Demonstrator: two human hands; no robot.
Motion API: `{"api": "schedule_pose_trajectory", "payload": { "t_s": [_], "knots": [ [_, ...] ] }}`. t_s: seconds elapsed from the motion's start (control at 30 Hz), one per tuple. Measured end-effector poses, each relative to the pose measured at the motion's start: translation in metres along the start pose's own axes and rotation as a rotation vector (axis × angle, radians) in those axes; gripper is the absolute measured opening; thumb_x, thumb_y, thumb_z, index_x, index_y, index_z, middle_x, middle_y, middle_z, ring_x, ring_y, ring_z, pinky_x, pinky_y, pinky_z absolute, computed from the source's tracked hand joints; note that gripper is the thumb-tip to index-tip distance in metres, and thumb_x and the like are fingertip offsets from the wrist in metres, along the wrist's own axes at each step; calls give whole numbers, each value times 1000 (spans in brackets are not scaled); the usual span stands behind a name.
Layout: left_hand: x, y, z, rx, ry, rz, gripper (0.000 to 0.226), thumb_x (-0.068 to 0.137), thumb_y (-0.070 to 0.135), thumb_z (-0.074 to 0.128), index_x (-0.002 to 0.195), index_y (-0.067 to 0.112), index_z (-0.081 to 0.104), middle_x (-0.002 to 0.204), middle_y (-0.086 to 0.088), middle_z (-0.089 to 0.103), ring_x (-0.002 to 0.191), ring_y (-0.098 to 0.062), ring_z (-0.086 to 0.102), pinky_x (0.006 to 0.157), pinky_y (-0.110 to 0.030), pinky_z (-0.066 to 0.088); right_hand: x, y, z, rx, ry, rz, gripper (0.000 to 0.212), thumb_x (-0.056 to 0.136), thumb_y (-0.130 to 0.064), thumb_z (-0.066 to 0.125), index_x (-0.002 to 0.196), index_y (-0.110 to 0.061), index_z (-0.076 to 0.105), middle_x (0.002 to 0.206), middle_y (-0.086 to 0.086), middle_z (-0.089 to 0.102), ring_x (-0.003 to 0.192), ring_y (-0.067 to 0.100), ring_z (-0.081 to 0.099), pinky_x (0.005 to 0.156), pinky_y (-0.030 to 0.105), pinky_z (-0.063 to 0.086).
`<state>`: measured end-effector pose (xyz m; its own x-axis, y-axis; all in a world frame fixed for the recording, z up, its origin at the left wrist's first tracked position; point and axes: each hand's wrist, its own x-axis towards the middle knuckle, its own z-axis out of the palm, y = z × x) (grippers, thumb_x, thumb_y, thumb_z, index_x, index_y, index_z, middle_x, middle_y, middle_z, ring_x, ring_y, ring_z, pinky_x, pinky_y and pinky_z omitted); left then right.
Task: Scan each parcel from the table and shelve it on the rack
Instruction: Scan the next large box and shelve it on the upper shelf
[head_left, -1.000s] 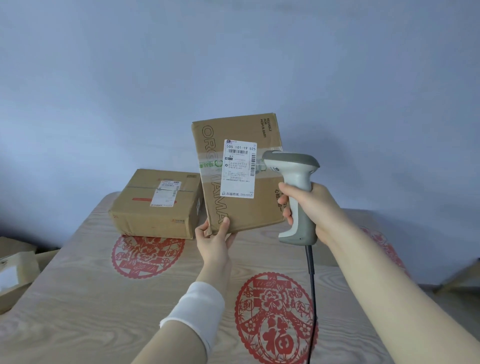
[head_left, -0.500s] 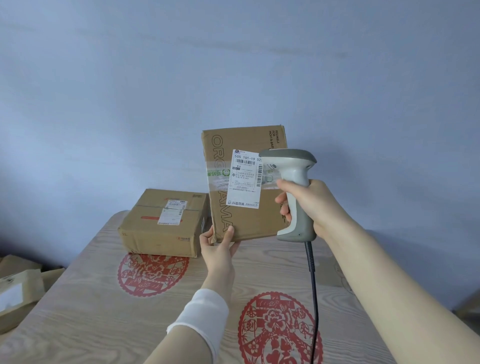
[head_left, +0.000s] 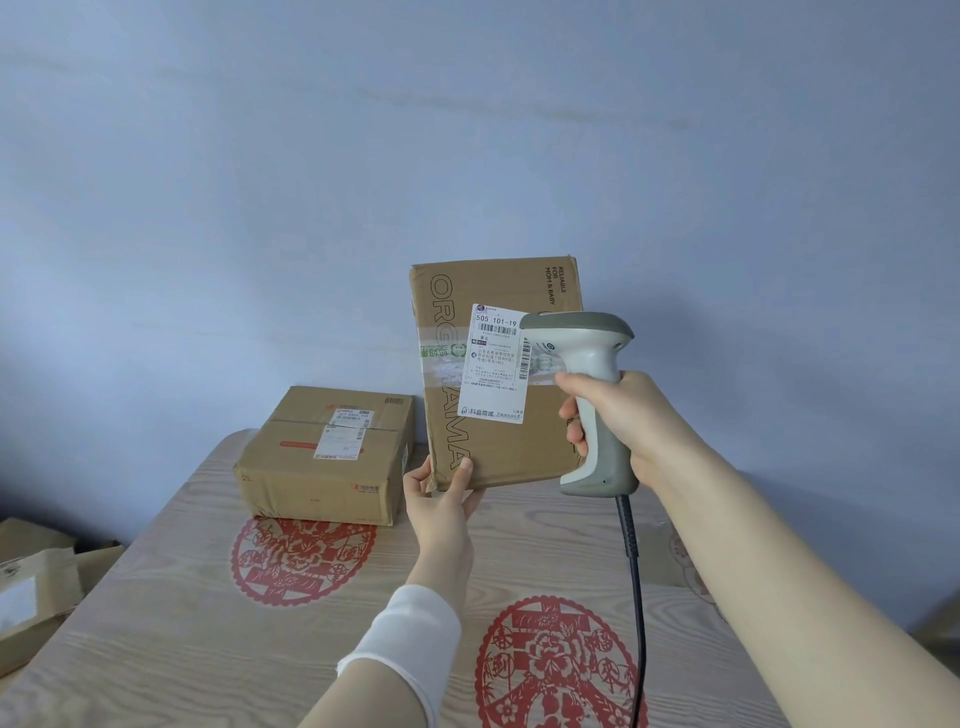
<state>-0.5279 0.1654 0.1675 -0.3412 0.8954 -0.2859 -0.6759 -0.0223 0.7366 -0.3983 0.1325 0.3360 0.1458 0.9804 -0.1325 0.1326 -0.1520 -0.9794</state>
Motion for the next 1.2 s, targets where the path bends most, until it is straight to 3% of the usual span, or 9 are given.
{"api": "schedule_pose_trajectory", "payload": {
  "t_s": [0.3, 0.4, 0.53, 0.73, 0.87, 0.97, 1.03, 1.13, 1.2],
  "knots": [
    [1, 0, 0, 8, -16, 7, 31, 82, 0, 68, 94, 19, 46, 124, -14, 54, 95, -22, 63, 70, -31, 57, 2, -1, -1, -16, -2, 11, 21, 89, -15, 61, 71, -6, 56, 42, -2, 55, 34, 11, 48, 38, 19, 40],
    [2, 0, 0, 12, -17, 5, 31, 82, 1, 69, 94, 19, 46, 126, -14, 54, 98, -24, 63, 72, -32, 57, 4, -2, -2, 8, 12, -2, 18, 89, -14, 60, 74, -5, 57, 56, 4, 58, 36, 12, 48, 40, 20, 40],
    [3, 4, -1, 2, -17, -3, 32, 82, 0, 68, 94, 19, 46, 125, -13, 56, 100, -26, 62, 73, -33, 56, 4, -1, -3, 17, -11, -23, 14, 90, -16, 62, 82, -5, 61, 53, 1, 64, 34, 11, 50, 38, 18, 41],
    [3, 24, -10, -11, -16, 29, 31, 82, 1, 69, 95, 18, 47, 119, -12, 59, 100, -25, 64, 66, -29, 60, 6, 2, -5, 78, 46, -101, 14, 89, -18, 63, 96, -5, 62, 75, 5, 71, 43, 12, 56, 40, 22, 42],
    [-3, 48, -21, -42, -19, 64, 30, 82, 1, 68, 95, 18, 47, 114, -8, 61, 94, -19, 65, 67, -31, 59, 1, 0, 2, 68, 108, -178, 9, 89, -19, 63, 86, -10, 62, 74, 2, 70, 41, 13, 52, 40, 20, 42],
    [-12, 73, -33, -101, -12, 111, 29, 85, -2, 64, 91, 18, 44, 107, -7, 63, 91, -21, 64, 68, -33, 59, -11, -6, 13, 15, 126, -208, 13, 87, -24, 65, 81, -13, 61, 56, 3, 63, 38, 15, 48, 42, 18, 40],
    [-22, 92, -44, -140, -16, 148, 28, 86, -3, 62, 94, 15, 43, 101, -5, 63, 85, -18, 65, 62, -30, 60, -20, -11, 22, 21, 123, -241, 16, 87, -24, 65, 77, -15, 57, 58, 6, 60, 40, 17, 48, 46, 21, 41],
    [-43, 123, -68, -165, 15, 235, 32, 86, -2, 63, 108, 10, 42, 109, -9, 62, 87, -21, 66, 67, -33, 61, -36, -20, 41, 43, 78, -302, 17, 86, -25, 66, 76, -15, 55, 61, 6, 59, 44, 20, 49, 53, 26, 43],
    [-59, 145, -83, -163, 49, 297, 26, 86, -2, 62, 100, 10, 44, 109, -9, 62, 88, -21, 66, 68, -33, 60, -44, -24, 56, 52, 18, -330, 16, 87, -25, 66, 78, -16, 56, 62, 6, 59, 45, 21, 49, 55, 27, 43]
  ]
}}
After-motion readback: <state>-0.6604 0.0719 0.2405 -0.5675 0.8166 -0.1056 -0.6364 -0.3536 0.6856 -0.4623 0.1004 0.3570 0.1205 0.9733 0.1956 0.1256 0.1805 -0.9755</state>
